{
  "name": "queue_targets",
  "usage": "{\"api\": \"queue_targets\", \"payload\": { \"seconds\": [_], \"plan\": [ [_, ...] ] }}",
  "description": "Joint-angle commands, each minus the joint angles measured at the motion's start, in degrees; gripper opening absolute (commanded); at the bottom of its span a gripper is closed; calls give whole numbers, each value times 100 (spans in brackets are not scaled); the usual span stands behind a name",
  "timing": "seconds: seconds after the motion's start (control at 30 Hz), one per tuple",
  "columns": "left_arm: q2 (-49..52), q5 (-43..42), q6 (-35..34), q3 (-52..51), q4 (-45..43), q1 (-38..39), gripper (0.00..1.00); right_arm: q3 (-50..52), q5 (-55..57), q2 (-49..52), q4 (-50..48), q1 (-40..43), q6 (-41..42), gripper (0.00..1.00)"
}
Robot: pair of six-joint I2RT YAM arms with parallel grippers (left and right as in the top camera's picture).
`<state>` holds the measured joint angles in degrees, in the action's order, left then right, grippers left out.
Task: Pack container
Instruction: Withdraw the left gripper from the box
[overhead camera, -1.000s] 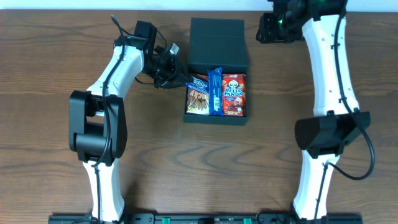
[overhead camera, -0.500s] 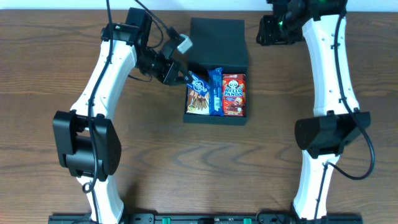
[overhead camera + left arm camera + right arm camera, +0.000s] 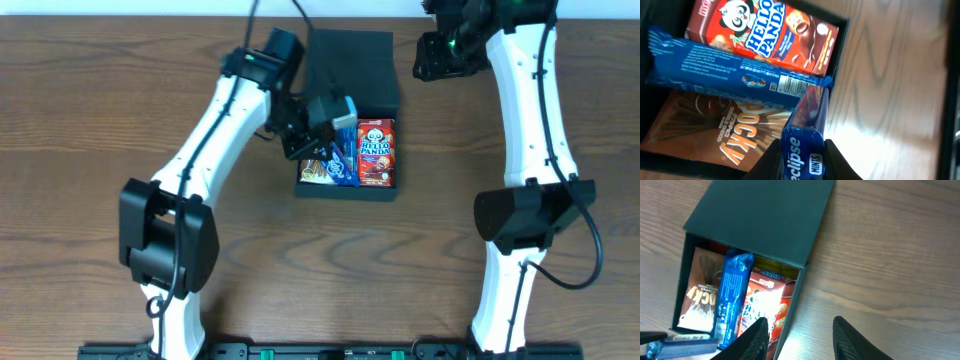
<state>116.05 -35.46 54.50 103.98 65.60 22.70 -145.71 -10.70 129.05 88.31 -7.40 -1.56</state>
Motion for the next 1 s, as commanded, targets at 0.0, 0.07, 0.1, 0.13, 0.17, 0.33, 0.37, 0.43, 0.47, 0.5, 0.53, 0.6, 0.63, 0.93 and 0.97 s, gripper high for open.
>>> {"api": "queue_targets", "payload": {
  "seconds": [0.0,0.07,0.1,0.13,0.17,0.33,0.37,0.43,0.47,0.5,0.53,0.6,0.63,0.93,0.97],
  "plan": [
    [96,619,350,87,4,-17,6,-7,-26,-323,44,31,-131,42],
    [96,675,428,87,55,-48,6,-7,-26,-358,90,28,-131,42],
    [96,739,448,87,76,-59,6,-7,-26,-374,120,28,-131,42],
    [96,861,490,87,109,-72,6,-7,-26,-382,149,28,-131,42],
    [96,986,568,87,168,-90,6,-7,-26,-396,177,28,-131,42],
    [96,988,619,87,186,-94,6,-7,-26,-402,240,24,-129,42],
    [96,990,619,87,181,-94,6,-7,-28,-402,238,24,-129,42],
    [96,994,566,87,136,-96,34,-7,-28,-402,238,24,-131,43],
    [96,997,509,87,101,-96,63,-7,-26,-402,238,24,-129,43],
    [96,1003,372,87,15,-98,96,-7,-28,-402,238,24,-129,43],
    [96,1032,212,87,-96,-98,95,-7,-28,-402,238,24,-129,43],
    [96,1062,20,87,-256,-98,95,-7,-28,-402,238,24,-129,44],
    [96,1062,-37,87,-299,-98,95,-7,-28,-402,238,24,-129,43],
    [96,2002,-2031,87,-1158,-225,95,-4,-17,-402,120,24,-201,44],
    [96,2072,-2315,87,-1222,-289,97,-4,-2,-400,61,24,-199,44]
  ]
}}
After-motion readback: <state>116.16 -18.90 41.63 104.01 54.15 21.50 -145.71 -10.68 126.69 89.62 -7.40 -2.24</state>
